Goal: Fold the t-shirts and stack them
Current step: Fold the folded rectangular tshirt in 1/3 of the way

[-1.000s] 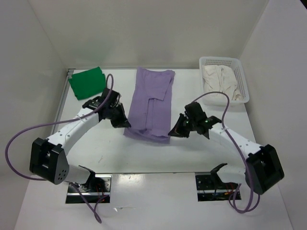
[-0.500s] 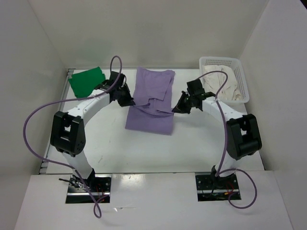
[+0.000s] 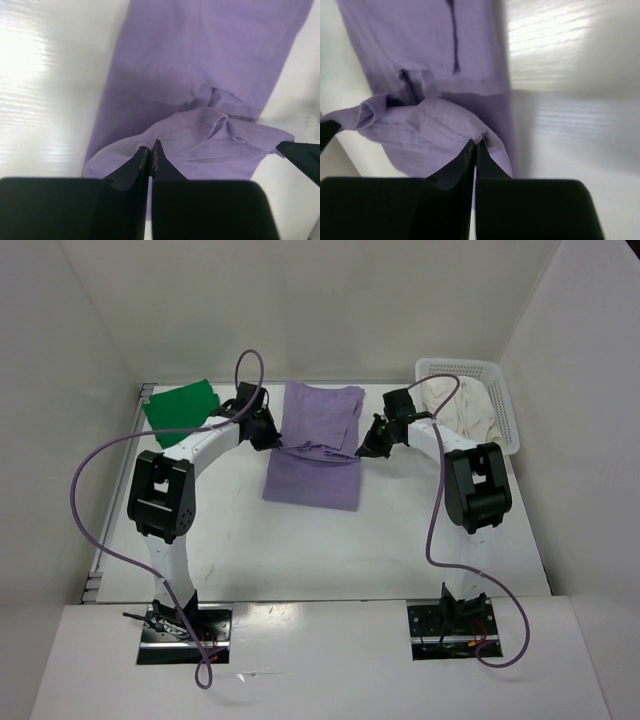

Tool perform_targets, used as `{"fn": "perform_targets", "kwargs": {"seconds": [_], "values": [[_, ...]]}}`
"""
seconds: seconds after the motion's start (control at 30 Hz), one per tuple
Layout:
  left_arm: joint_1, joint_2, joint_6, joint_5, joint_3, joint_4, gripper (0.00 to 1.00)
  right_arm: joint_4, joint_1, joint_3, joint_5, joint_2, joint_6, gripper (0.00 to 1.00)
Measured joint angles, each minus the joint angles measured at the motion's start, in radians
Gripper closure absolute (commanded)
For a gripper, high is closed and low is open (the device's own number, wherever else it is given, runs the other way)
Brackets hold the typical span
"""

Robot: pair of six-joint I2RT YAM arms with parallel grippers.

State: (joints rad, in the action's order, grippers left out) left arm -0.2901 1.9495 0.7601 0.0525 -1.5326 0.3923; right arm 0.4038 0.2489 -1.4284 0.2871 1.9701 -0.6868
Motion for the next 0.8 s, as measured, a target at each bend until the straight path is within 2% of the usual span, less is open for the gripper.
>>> {"fn": "perform_targets", "kwargs": {"seconds": [0.13,0.27,0.33,0.37,0.4,0.43,0.53,0.6,0.67,0.7,0.73,0.8], "values": [[0.008,0.031,-0.001,-0.009,0.001,-0.035,0.93,0.0,-0.021,-0.034,0.006,0.067,0.003,1.0],[0.008,0.032,0.002,-0.022,0.001,-0.105,0.84,-0.004,-0.03,-0.097,0.01,0.128,0.011,0.99],[0.008,0.032,-0.001,-0.025,0.001,-0.132,0.65,-0.008,-0.03,-0.117,0.01,0.142,0.016,0.94],[0.008,0.032,0.0,-0.026,0.001,-0.144,0.58,-0.007,-0.03,-0.125,0.01,0.144,0.018,0.89],[0.008,0.032,-0.001,-0.029,0.001,-0.158,0.49,-0.007,-0.03,-0.132,0.009,0.146,0.023,0.75],[0.009,0.032,-0.002,-0.032,0.001,-0.171,0.35,-0.007,-0.03,-0.137,0.008,0.146,0.024,0.7],[0.016,0.029,-0.008,-0.037,0.001,-0.193,0.25,-0.012,-0.03,-0.145,-0.006,0.142,0.038,0.66],[0.023,0.014,-0.015,-0.044,0.011,-0.2,0.24,-0.008,-0.03,-0.145,-0.019,0.131,0.045,0.65],[0.028,-0.025,-0.024,-0.044,0.042,-0.213,0.28,-0.006,-0.03,-0.144,-0.026,0.107,0.05,0.65],[0.031,-0.051,-0.024,-0.041,0.063,-0.22,0.35,-0.006,-0.029,-0.143,-0.028,0.088,0.051,0.67],[0.034,-0.078,-0.023,-0.034,0.082,-0.226,0.37,-0.006,-0.024,-0.142,-0.03,0.067,0.054,0.78],[0.036,-0.131,-0.017,-0.002,0.126,-0.251,0.42,-0.008,-0.016,-0.14,-0.035,0.019,0.063,0.9]]}}
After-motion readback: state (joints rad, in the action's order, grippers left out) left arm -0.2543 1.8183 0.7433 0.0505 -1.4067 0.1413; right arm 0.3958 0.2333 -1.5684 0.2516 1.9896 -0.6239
